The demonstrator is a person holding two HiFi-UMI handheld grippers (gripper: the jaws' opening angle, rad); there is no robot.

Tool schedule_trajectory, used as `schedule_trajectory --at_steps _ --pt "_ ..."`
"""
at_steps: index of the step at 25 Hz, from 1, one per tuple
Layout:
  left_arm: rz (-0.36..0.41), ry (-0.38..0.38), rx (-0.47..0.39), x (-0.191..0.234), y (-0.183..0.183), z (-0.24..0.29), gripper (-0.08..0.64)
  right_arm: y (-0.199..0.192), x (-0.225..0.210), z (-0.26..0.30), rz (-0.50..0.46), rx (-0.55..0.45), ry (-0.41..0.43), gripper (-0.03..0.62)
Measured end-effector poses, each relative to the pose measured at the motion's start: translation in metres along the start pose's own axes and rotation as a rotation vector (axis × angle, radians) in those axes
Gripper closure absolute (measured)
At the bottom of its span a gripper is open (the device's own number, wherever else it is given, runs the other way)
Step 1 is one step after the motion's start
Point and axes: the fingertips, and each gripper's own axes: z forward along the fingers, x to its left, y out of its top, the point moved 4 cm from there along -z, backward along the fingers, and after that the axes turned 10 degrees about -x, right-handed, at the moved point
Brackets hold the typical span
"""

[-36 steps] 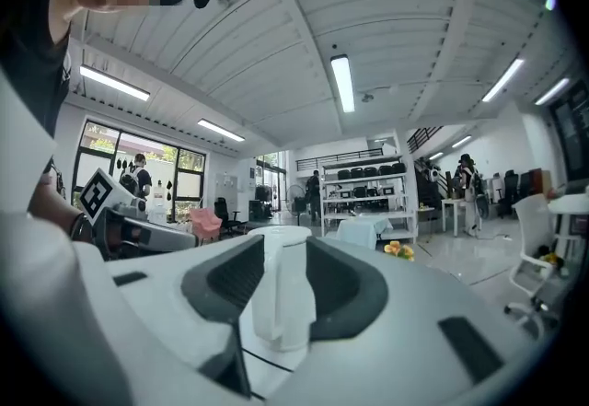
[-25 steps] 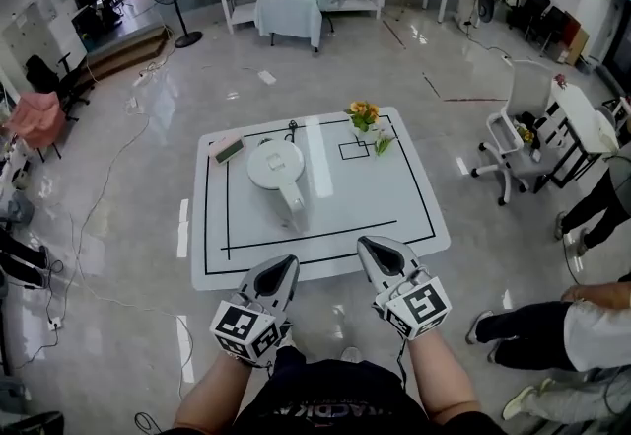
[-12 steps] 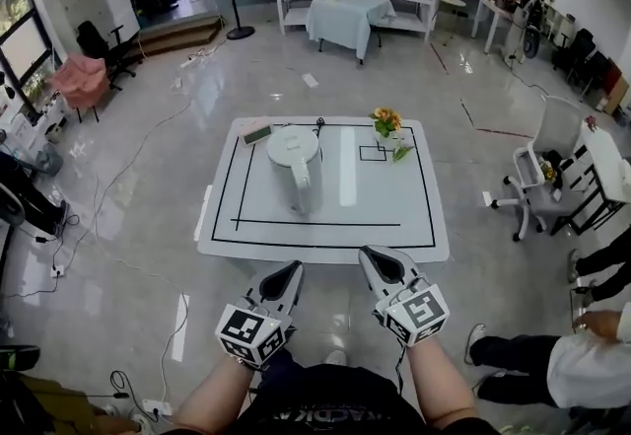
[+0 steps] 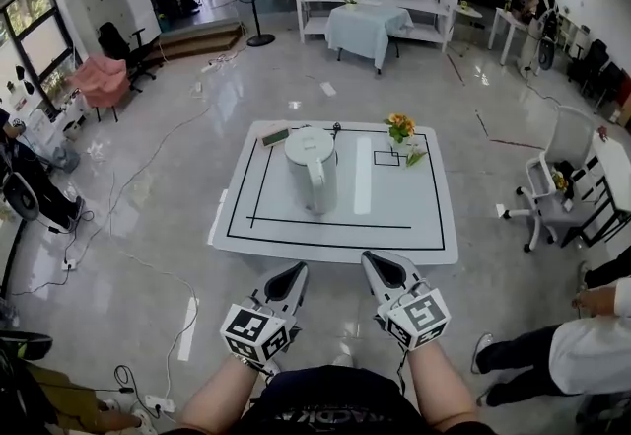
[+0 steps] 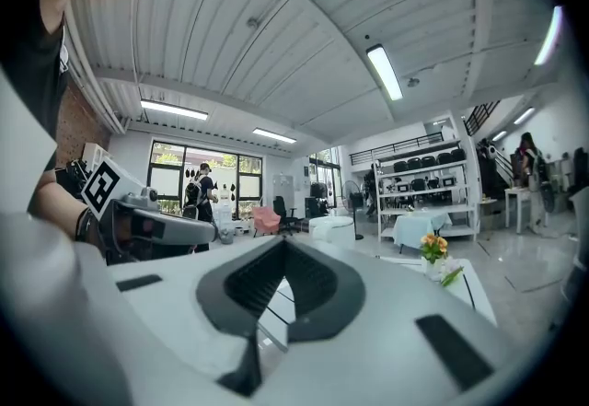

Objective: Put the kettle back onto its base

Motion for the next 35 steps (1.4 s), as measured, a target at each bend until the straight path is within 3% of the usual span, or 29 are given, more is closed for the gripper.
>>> schedule_trajectory --at_steps 35 --pt "-0.038 -0.008 0.013 0.000 -0.010 -0.019 0.555 -0.010 0.022 -0.008 0.008 0.032 -0.021 0.591"
